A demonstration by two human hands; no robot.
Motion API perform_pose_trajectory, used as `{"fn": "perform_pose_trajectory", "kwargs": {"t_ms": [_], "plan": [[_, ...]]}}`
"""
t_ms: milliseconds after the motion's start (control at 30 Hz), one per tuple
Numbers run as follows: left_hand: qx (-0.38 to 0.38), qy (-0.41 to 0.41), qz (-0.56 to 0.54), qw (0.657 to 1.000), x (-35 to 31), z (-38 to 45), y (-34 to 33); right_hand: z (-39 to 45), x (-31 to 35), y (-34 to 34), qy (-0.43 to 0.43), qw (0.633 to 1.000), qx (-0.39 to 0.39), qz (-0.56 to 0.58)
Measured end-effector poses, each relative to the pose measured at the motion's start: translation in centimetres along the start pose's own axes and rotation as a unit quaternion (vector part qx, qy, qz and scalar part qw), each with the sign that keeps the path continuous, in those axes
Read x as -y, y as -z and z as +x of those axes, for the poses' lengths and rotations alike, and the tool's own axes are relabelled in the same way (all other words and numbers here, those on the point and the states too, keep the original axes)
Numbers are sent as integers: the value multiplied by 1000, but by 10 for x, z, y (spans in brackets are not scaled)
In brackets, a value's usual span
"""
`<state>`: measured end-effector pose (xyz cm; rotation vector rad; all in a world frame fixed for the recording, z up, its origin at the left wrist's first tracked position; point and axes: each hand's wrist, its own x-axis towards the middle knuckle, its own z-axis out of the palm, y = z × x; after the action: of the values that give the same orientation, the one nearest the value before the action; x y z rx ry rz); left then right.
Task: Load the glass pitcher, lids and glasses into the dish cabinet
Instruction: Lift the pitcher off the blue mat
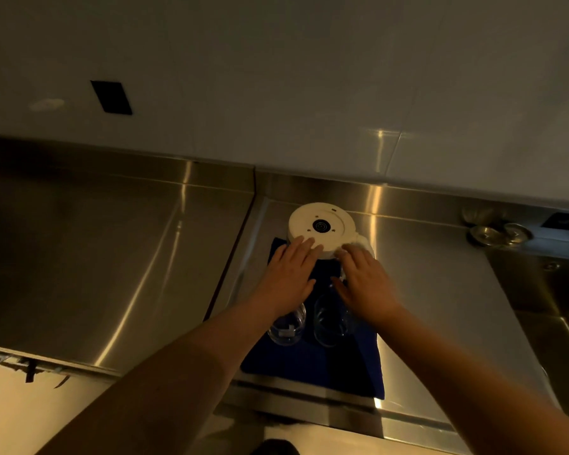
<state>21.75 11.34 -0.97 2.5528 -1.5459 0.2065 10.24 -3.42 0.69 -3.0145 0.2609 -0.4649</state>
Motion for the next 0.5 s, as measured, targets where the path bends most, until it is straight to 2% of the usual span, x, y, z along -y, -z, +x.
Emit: {"fn": "perform_pose_trajectory", "kwargs": {"t_ms": [367, 500], "plan": [[61, -56, 54, 995, 20, 52, -4, 41, -21, -24, 26, 993, 95, -62], [78, -86, 49, 992, 31, 62, -6, 44, -24, -27, 41, 992, 93, -77]]}}
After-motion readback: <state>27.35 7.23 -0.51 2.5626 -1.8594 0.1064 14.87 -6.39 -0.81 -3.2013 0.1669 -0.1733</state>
